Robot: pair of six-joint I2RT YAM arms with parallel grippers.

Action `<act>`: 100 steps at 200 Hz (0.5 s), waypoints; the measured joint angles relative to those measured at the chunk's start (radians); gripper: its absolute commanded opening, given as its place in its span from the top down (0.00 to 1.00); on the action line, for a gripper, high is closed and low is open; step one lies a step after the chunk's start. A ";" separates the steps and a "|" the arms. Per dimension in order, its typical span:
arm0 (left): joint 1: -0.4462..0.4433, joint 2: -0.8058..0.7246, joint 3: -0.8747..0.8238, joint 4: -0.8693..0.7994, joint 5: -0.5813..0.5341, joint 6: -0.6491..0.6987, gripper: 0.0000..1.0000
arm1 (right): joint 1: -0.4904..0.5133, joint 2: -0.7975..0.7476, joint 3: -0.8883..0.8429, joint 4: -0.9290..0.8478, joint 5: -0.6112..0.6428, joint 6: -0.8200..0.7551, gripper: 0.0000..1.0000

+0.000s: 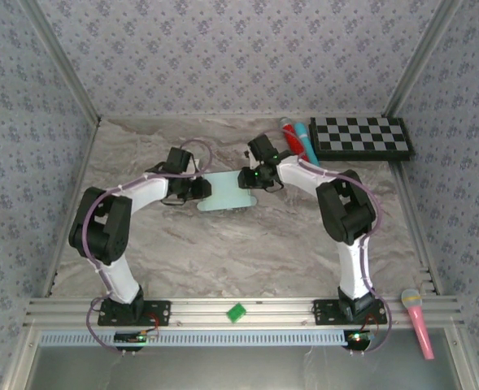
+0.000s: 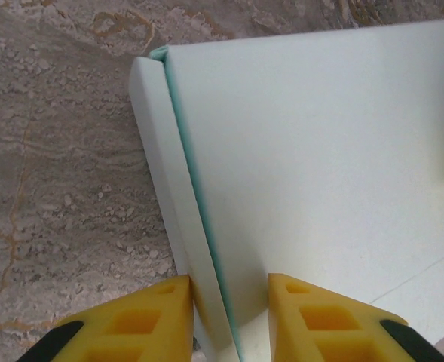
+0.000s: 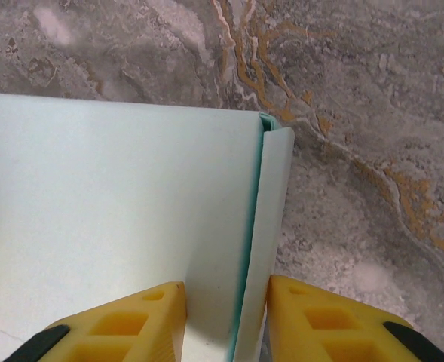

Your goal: Fold the paper box

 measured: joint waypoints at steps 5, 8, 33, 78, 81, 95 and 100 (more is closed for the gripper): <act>-0.004 -0.005 -0.005 0.000 -0.007 -0.011 0.73 | -0.001 0.008 0.011 -0.006 -0.003 -0.007 0.66; -0.005 -0.007 -0.008 0.001 -0.009 -0.012 0.73 | -0.002 0.012 0.020 -0.011 -0.005 -0.011 0.66; -0.026 -0.042 -0.042 0.002 -0.047 -0.066 0.73 | -0.003 0.047 0.076 -0.047 -0.020 -0.048 0.66; -0.074 -0.132 -0.140 0.008 -0.083 -0.150 0.72 | 0.003 0.084 0.140 -0.089 -0.043 -0.114 0.66; -0.077 -0.137 -0.145 0.008 -0.084 -0.153 0.72 | 0.004 0.086 0.143 -0.092 -0.042 -0.117 0.66; -0.090 -0.157 -0.166 0.008 -0.091 -0.167 0.71 | 0.008 0.093 0.157 -0.100 -0.042 -0.136 0.66; -0.093 -0.163 -0.172 0.008 -0.093 -0.171 0.71 | 0.009 0.095 0.160 -0.101 -0.042 -0.140 0.66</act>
